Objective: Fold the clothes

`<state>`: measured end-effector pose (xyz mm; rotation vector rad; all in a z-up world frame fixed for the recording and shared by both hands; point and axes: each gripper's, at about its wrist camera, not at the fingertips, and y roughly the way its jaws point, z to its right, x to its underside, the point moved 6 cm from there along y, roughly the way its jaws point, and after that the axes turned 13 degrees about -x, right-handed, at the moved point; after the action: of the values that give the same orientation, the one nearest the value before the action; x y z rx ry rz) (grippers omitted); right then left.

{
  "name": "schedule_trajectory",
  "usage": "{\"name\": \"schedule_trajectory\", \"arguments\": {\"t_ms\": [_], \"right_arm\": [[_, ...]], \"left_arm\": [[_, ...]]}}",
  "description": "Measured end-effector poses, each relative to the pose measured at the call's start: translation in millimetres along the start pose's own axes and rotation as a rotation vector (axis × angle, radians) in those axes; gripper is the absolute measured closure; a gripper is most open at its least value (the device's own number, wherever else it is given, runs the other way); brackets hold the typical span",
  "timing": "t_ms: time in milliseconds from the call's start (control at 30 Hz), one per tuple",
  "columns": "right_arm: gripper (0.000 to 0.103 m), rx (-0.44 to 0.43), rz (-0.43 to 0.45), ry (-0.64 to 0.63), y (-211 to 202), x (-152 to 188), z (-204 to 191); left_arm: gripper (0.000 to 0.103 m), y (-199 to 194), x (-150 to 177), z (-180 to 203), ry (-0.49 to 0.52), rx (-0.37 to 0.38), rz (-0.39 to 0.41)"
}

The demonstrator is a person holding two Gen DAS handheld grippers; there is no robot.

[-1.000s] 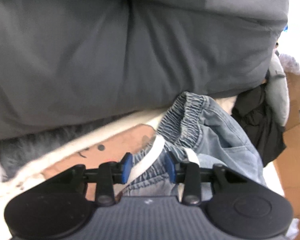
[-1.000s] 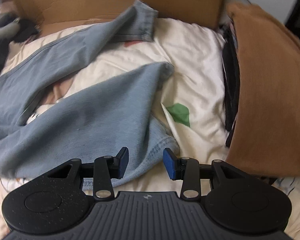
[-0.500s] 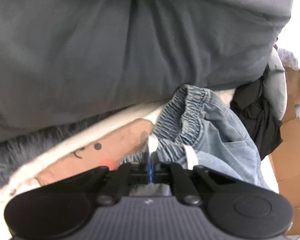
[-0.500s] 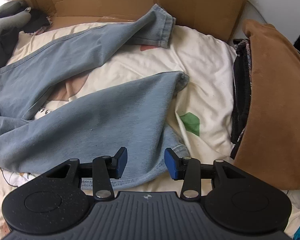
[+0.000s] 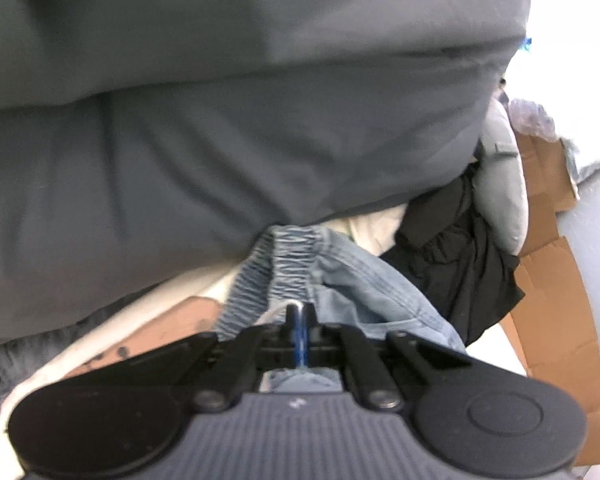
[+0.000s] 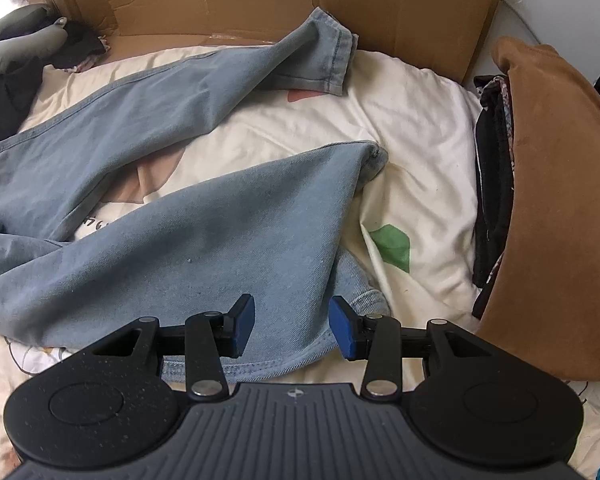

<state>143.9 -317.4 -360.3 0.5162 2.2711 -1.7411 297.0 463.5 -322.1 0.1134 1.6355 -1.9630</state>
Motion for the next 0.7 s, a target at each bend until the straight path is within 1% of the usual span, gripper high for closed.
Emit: {"name": "schedule_trajectory", "arguments": {"t_ms": [167,233,367,567,633,700], "right_arm": [[0.055,-0.002,0.006,0.028,1.7,4.9,8.6],[0.055,-0.005,0.009,0.037,2.2,6.9,11.5],[0.055,-0.010,0.015,0.053,3.2,10.3,16.8],[0.055,-0.019,0.037,0.083,1.8,11.6,23.4],[0.055,-0.022,0.049,0.096,0.6,11.8,26.3],[0.055,-0.023,0.063,0.112,-0.8,11.9,29.2]], "left_arm": [[0.102,12.9,3.0,37.9,0.028,0.005,-0.035],[0.102,18.7,7.0,58.9,0.053,0.017,-0.058],[0.102,19.4,20.0,88.3,0.109,0.039,-0.087],[0.100,20.4,39.4,108.6,0.164,0.042,-0.128],[0.094,17.8,43.9,111.7,0.183,0.035,-0.132],[0.081,12.7,45.8,112.3,0.189,0.027,-0.129]]}}
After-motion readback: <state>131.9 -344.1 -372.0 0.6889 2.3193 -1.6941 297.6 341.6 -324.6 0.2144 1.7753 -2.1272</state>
